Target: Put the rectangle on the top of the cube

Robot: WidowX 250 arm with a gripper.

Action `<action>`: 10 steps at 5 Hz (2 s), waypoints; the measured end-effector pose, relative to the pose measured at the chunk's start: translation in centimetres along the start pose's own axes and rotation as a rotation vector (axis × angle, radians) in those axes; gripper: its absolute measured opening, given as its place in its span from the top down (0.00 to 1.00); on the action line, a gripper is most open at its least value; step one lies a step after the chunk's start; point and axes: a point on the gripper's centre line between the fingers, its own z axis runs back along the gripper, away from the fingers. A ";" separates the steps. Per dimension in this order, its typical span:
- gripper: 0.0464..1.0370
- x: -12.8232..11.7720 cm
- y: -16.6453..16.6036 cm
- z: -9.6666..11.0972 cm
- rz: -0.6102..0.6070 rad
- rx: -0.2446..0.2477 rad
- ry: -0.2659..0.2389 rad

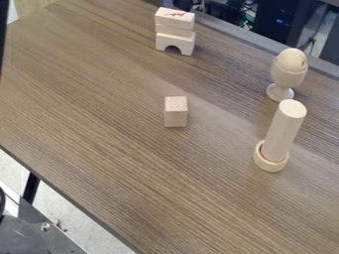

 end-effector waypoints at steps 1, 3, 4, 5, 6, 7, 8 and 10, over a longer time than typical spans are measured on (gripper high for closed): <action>0.04 0.1 -0.7 -0.5 0.027 0.012 -0.007; 0.04 1.2 -1.2 -2.3 0.133 0.043 0.005; 0.04 1.5 -1.1 -2.5 0.168 0.050 0.016; 0.04 1.8 -1.1 -3.5 0.185 0.070 0.032; 0.04 2.1 -1.5 -4.6 0.198 0.087 0.033; 0.04 2.2 -2.0 -5.5 0.201 0.091 0.032; 0.09 2.2 -2.6 -6.0 0.201 0.085 0.034; 0.48 2.5 -2.8 -6.3 0.191 0.109 0.015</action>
